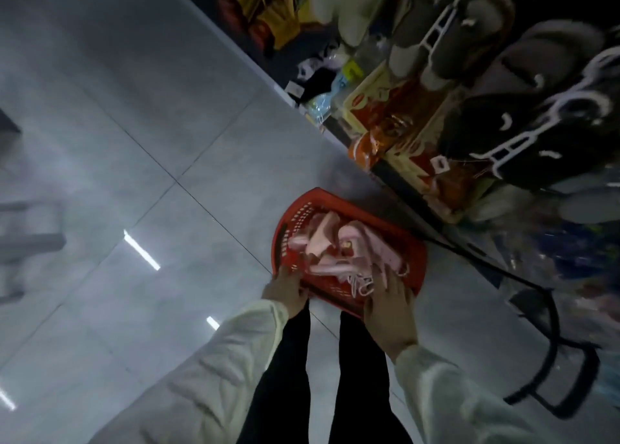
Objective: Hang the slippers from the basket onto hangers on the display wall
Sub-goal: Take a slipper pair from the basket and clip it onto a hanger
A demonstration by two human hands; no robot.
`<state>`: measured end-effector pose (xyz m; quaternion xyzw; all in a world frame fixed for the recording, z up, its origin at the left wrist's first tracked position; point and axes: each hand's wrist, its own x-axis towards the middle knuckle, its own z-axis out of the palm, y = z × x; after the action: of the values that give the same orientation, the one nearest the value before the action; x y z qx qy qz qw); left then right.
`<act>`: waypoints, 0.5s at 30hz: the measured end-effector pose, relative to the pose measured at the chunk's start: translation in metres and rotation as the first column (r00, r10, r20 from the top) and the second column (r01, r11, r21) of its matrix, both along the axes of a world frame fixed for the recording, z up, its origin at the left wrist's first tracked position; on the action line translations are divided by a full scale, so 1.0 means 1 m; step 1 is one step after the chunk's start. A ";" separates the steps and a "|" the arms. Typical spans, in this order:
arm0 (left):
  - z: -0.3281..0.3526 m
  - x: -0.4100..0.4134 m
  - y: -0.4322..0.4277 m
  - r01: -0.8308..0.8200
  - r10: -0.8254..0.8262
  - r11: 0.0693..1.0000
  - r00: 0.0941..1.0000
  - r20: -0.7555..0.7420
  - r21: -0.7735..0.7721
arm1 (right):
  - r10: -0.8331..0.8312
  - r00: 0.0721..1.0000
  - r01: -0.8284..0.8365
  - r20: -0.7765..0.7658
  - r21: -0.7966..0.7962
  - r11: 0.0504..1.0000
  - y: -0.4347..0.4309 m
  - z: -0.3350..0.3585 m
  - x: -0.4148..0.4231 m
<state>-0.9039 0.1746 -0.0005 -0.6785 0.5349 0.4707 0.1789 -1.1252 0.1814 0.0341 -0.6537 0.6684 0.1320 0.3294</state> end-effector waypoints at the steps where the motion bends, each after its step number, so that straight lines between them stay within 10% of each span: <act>1: -0.020 0.000 0.005 -0.039 0.039 0.998 0.999 0.007 0.040 | -0.002 1.000 0.003 -0.022 0.045 0.999 0.004 -0.023 -0.004; 15: -0.183 -0.010 -0.007 -0.053 0.059 0.991 0.997 -0.044 0.124 | -0.217 0.973 0.178 0.082 0.336 0.925 -0.046 -0.254 0.006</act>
<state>-0.9136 0.1678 -0.1832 -0.6696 0.4897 0.5236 0.1939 -1.1189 0.1359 -0.2200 -0.5260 0.6794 0.1678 0.4834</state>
